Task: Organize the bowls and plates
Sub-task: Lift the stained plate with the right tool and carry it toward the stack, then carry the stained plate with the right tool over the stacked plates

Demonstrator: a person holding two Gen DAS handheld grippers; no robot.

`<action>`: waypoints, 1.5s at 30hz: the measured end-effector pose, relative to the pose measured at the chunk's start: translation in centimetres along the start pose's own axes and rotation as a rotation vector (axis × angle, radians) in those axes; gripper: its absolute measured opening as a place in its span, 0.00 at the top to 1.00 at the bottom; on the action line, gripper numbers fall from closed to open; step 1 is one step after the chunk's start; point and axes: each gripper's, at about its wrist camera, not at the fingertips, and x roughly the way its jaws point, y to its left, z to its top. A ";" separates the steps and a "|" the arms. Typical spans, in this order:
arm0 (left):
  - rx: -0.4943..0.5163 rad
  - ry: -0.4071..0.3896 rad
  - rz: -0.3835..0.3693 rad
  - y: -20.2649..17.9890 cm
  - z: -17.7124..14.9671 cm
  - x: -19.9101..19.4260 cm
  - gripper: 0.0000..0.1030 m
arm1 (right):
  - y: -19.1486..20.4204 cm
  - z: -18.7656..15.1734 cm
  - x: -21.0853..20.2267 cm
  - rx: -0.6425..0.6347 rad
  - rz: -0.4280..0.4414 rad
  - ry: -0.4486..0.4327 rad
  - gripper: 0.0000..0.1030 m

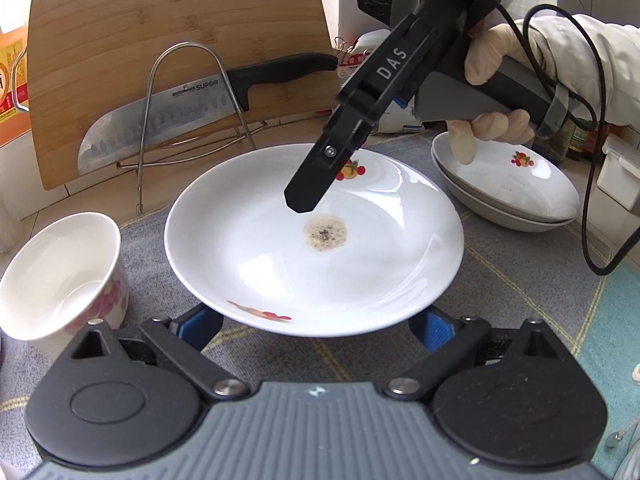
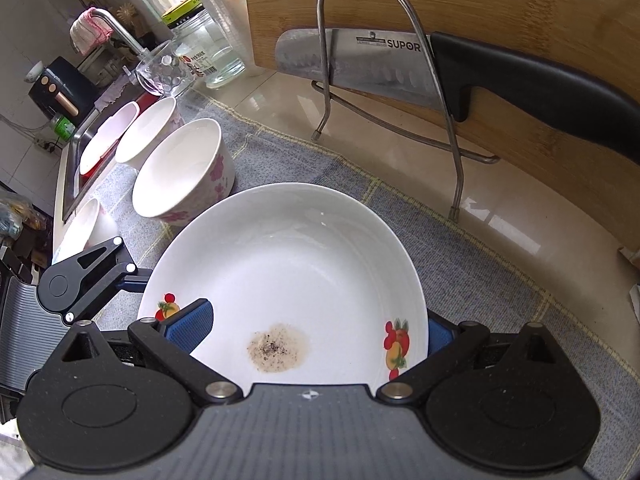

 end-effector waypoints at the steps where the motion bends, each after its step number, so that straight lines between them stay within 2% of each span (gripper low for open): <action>1: 0.000 0.003 0.001 -0.2 -0.1 -0.2 0.05 | 0.2 -0.1 -0.1 -0.001 0.001 0.000 0.00; 20: 0.017 0.009 -0.007 -2.7 -1.4 -3.8 0.05 | 4.3 -3.2 -2.2 -0.010 0.002 -0.024 0.00; 45: 0.066 0.032 -0.095 -6.6 -1.1 -6.0 0.05 | 5.7 -8.8 -6.1 0.058 -0.022 -0.075 0.00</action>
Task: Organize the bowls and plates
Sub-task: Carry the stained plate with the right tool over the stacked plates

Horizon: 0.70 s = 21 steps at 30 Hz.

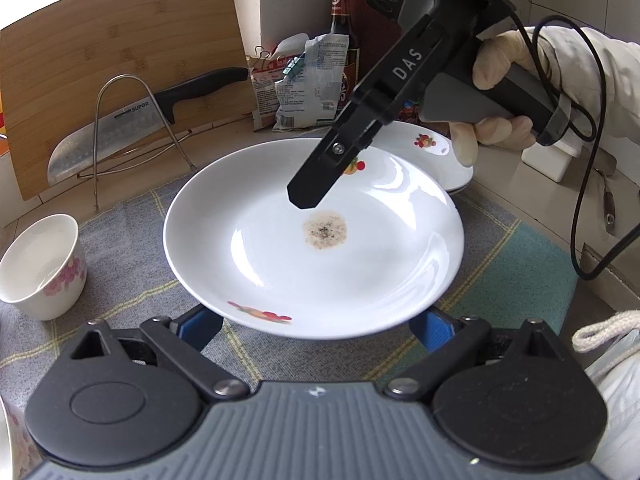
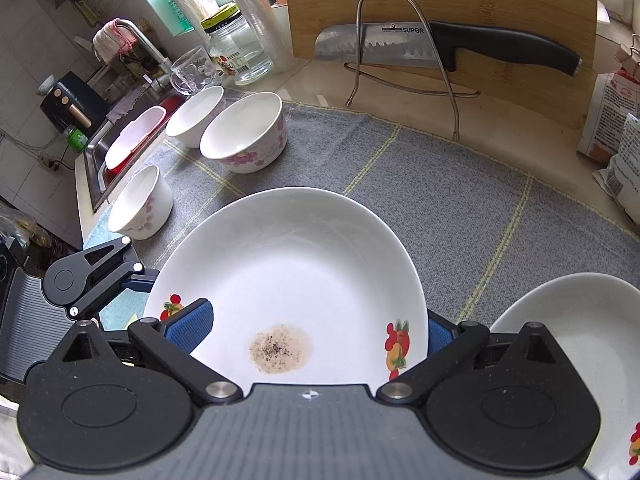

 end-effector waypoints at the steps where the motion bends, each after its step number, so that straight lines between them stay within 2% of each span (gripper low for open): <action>1: 0.004 0.001 -0.004 -0.2 0.1 0.0 0.05 | -0.1 -0.2 -0.2 0.004 -0.001 -0.002 0.00; 21: 0.113 0.002 -0.117 -3.0 3.9 3.7 0.05 | -4.5 -4.3 -5.4 0.112 -0.068 -0.084 0.00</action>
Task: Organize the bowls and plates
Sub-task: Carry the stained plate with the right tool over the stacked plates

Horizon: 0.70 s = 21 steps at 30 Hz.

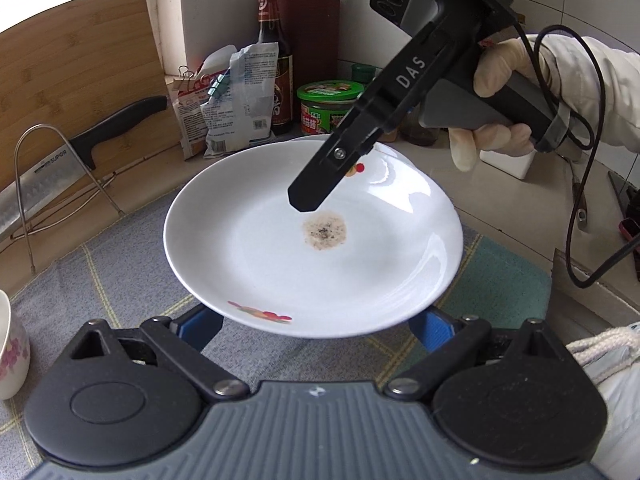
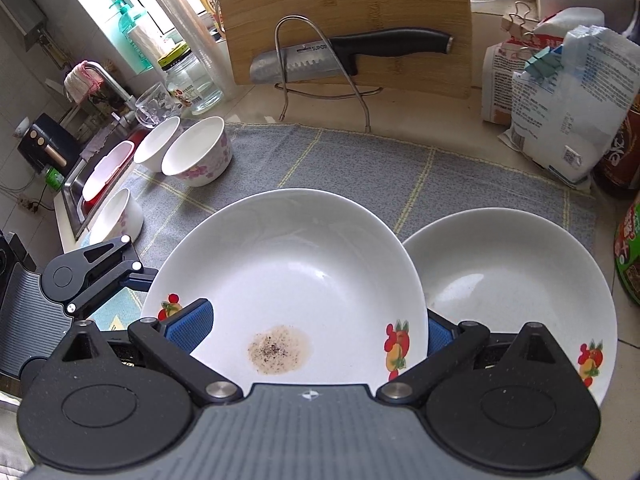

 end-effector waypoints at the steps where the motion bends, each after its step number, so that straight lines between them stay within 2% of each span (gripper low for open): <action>1: 0.006 0.000 -0.006 -0.2 0.2 0.3 0.05 | -0.3 -0.2 -0.2 0.006 -0.004 -0.003 0.00; 21: 0.083 0.023 -0.087 -0.8 3.3 5.3 0.05 | -5.8 -2.4 -2.8 0.103 -0.063 -0.047 0.00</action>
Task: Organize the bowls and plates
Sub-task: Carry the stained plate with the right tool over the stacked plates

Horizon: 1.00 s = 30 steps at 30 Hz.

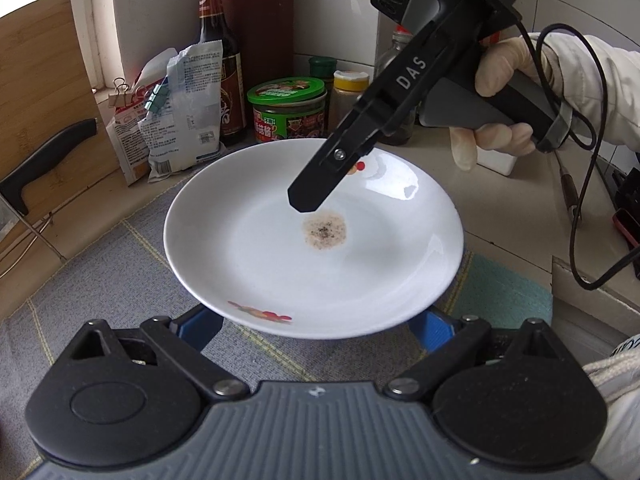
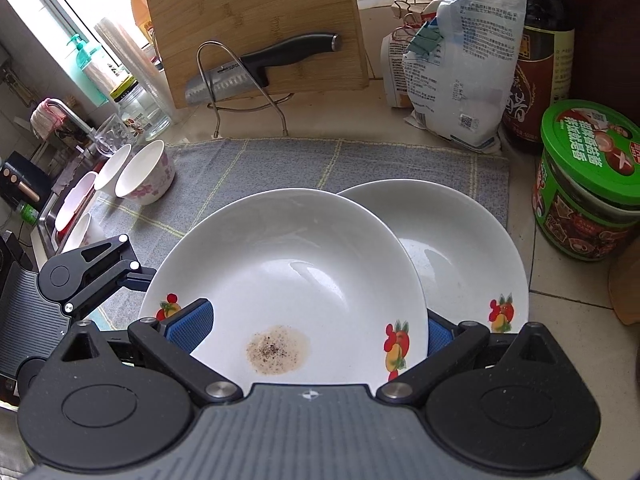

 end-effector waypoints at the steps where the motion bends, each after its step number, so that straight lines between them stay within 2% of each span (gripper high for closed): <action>1: 0.002 0.001 -0.002 0.1 0.1 0.1 0.05 | -0.2 0.0 0.0 0.003 -0.001 -0.001 0.00; 30: 0.032 0.003 -0.015 1.1 1.3 2.9 0.05 | -3.6 0.2 0.7 0.054 -0.059 -0.001 0.00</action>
